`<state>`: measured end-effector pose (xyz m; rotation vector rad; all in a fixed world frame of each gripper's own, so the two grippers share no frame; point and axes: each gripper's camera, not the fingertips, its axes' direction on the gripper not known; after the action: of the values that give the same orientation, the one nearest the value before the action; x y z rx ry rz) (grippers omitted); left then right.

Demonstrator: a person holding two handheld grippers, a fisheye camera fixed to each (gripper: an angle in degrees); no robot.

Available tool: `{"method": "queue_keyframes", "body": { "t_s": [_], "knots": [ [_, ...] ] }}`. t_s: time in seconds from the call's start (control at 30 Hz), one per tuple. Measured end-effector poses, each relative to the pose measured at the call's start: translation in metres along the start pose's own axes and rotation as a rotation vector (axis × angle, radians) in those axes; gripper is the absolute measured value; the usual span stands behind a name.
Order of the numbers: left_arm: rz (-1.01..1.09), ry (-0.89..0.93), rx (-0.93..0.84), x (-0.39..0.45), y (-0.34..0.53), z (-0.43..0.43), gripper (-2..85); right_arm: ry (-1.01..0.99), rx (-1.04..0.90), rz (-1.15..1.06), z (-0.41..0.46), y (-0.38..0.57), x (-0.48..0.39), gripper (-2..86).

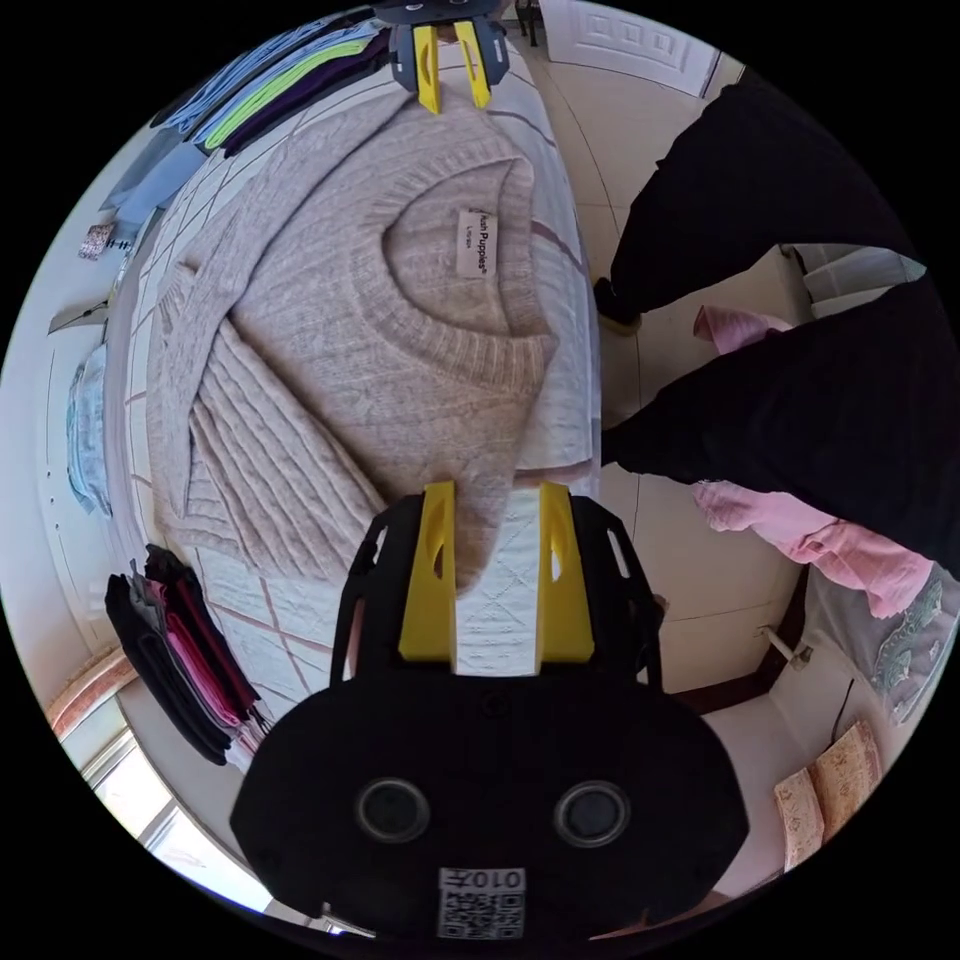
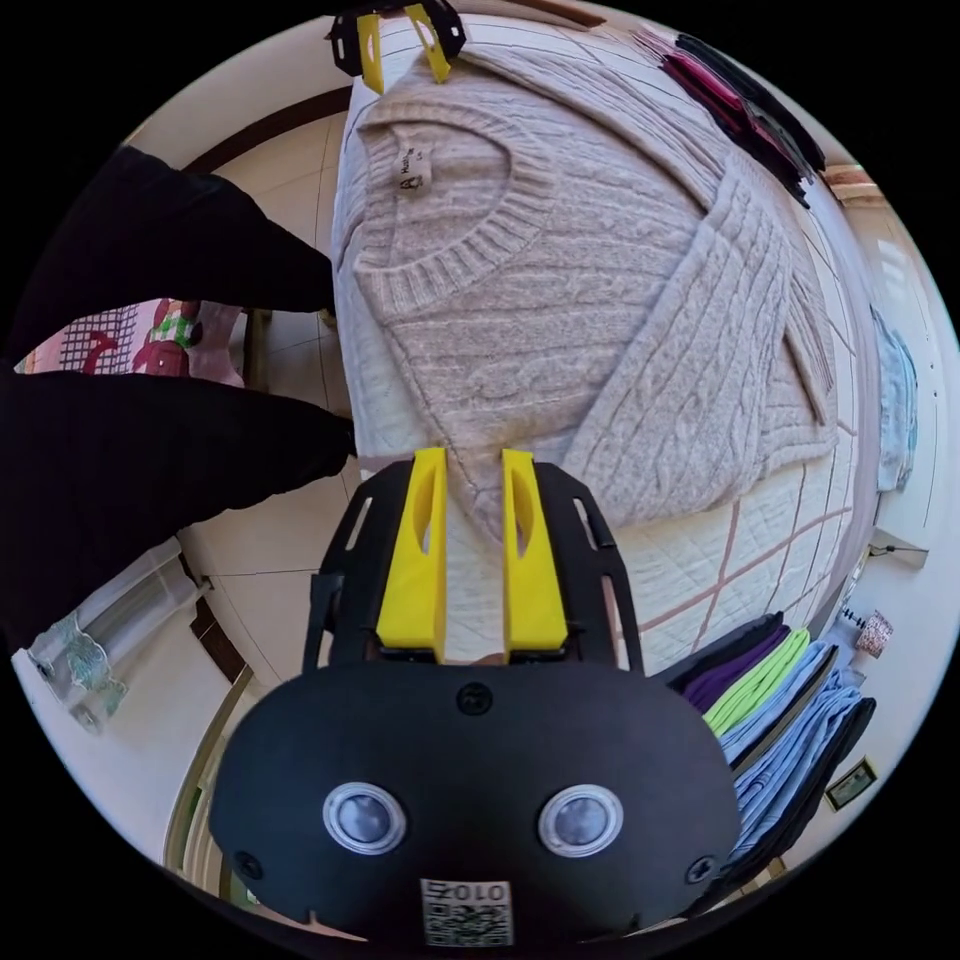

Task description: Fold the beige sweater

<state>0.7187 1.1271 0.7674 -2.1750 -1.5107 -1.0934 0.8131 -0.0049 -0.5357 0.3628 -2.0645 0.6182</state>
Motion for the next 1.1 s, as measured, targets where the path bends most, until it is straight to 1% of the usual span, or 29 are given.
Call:
{"method": "queue_keyframes", "body": {
  "t_s": [0.1,0.2,0.3,0.37,0.47,0.63,0.73,0.8,0.93,1.03,1.1],
  "knots": [
    [0.004,0.004,0.001,-0.013,0.001,0.003,6.5,-0.015,-0.011,0.020,-0.006,-0.008,0.012,4.6],
    [0.022,0.050,0.014,-0.026,0.004,0.011,4.2,-0.098,0.017,0.066,-0.021,-0.007,0.032,4.5],
    [0.037,0.127,0.049,-0.045,0.012,0.014,2.4,-0.250,0.128,0.179,-0.050,0.006,0.065,4.4],
    [0.028,0.144,0.052,-0.054,0.018,0.018,1.6,-0.367,0.239,0.302,-0.072,0.023,0.098,4.3],
    [-0.007,0.211,0.072,-0.072,0.025,0.027,0.9,-0.448,0.256,0.367,-0.074,0.034,0.125,4.2],
    [-0.028,0.431,0.129,-0.118,0.042,0.029,0.3,-0.457,0.207,0.354,-0.066,0.035,0.143,4.2],
    [-0.063,0.490,0.161,-0.146,0.059,0.019,0.2,-0.456,0.208,0.337,-0.075,0.038,0.151,4.1],
    [-0.074,0.501,0.160,-0.158,0.067,0.011,0.2,-0.461,0.204,0.305,-0.084,0.042,0.152,4.0],
    [-0.047,0.440,0.108,-0.165,0.075,-0.008,0.2,-0.471,0.170,0.221,-0.108,0.059,0.140,3.9],
    [-0.041,0.429,0.082,-0.164,0.074,-0.020,0.2,-0.489,0.174,0.243,-0.127,0.074,0.134,4.0],
    [-0.034,0.456,0.070,-0.159,0.073,-0.026,0.2,-0.514,0.164,0.255,-0.138,0.083,0.127,4.0]
  ]
}}
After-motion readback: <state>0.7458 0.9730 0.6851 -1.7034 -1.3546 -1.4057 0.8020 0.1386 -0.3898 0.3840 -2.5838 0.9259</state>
